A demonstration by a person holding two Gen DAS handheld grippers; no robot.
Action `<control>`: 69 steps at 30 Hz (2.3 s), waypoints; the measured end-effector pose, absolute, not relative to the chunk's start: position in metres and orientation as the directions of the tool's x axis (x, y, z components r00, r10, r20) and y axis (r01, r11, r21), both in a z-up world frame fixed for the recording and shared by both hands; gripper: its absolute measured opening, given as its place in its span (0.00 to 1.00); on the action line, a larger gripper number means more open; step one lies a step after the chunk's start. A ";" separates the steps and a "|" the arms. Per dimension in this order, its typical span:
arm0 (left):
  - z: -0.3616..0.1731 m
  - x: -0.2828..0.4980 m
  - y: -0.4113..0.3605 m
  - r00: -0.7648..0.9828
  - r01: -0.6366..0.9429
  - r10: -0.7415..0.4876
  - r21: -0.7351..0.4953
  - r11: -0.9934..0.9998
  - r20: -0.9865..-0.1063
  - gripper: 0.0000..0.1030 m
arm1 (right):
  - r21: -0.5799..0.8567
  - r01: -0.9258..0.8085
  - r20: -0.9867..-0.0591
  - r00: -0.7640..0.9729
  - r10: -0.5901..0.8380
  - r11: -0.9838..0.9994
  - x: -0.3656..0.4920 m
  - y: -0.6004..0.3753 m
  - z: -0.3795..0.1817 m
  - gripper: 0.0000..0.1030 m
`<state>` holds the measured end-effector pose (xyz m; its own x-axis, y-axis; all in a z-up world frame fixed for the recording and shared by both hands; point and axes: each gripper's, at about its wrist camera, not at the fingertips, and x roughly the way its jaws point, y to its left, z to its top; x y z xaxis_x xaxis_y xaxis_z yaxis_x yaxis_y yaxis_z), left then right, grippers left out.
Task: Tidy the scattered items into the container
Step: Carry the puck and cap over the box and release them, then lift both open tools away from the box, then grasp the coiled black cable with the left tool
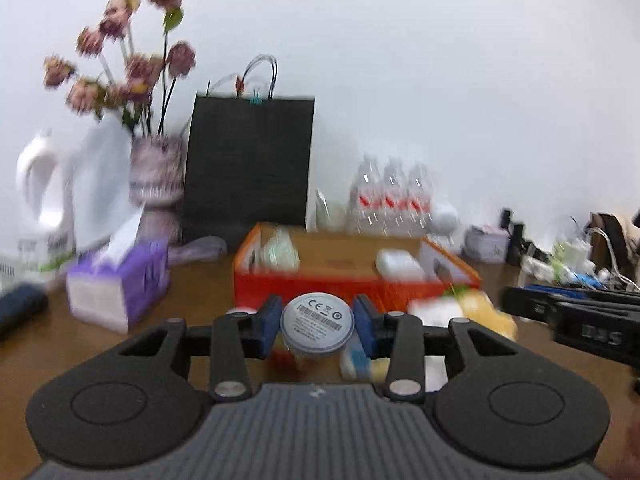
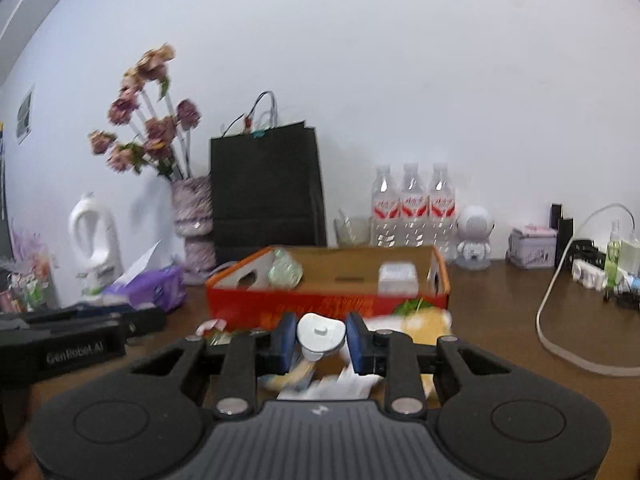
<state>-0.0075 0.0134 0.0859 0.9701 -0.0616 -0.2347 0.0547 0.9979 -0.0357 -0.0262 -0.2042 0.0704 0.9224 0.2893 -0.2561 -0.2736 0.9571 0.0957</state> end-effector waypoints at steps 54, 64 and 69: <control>0.116 0.092 0.035 0.967 -0.041 0.026 -0.055 0.998 -0.252 1.00 | 0.099 -0.285 -0.382 0.874 0.301 0.953 0.137 -0.211 0.118 0.90; 0.072 -0.032 0.000 0.923 0.116 -0.141 -0.090 0.989 -0.357 1.00 | 0.272 -0.234 -0.279 0.909 0.309 0.933 0.001 -0.253 0.103 0.97; 0.037 -0.039 -0.049 0.860 0.246 -0.223 -0.009 0.969 -0.458 0.99 | 0.215 -0.162 -0.407 0.882 0.239 0.963 -0.032 -0.269 0.063 0.95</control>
<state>-0.0394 -0.0490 0.0375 0.8605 -0.2226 -0.4583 0.2457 0.9693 -0.0094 -0.0319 -0.2690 0.0627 0.8817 0.2393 -0.4067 -0.1622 0.9630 0.2151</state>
